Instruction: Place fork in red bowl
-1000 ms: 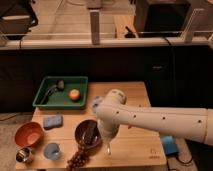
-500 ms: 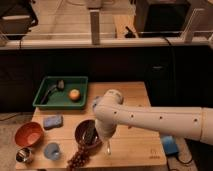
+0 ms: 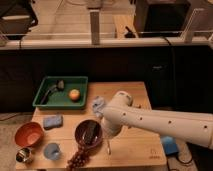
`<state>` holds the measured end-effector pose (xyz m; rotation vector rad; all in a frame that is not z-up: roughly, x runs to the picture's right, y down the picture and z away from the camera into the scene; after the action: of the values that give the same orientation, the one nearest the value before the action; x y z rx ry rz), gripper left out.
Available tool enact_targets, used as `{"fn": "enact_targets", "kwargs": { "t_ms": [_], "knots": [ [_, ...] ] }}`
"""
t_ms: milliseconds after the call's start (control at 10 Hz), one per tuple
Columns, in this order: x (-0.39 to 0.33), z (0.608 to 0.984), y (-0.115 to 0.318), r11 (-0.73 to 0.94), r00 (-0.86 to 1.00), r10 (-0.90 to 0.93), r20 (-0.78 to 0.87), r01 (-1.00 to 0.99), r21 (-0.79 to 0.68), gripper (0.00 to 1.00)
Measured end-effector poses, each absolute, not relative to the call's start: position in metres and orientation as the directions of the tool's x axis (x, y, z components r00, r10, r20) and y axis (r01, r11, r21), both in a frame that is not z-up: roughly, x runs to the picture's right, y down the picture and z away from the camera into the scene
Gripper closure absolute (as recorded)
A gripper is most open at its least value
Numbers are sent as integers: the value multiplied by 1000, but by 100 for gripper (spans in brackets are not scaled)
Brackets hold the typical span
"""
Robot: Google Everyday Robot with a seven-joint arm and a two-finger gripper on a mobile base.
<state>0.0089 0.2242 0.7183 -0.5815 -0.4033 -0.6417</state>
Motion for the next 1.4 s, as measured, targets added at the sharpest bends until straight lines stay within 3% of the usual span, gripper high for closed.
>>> {"fn": "enact_targets", "kwargs": {
  "t_ms": [200, 1400],
  "knots": [
    [13, 730, 226, 653, 729, -445, 520, 662, -369, 20],
    [38, 787, 258, 592, 714, -459, 529, 690, -417, 20]
  ]
}}
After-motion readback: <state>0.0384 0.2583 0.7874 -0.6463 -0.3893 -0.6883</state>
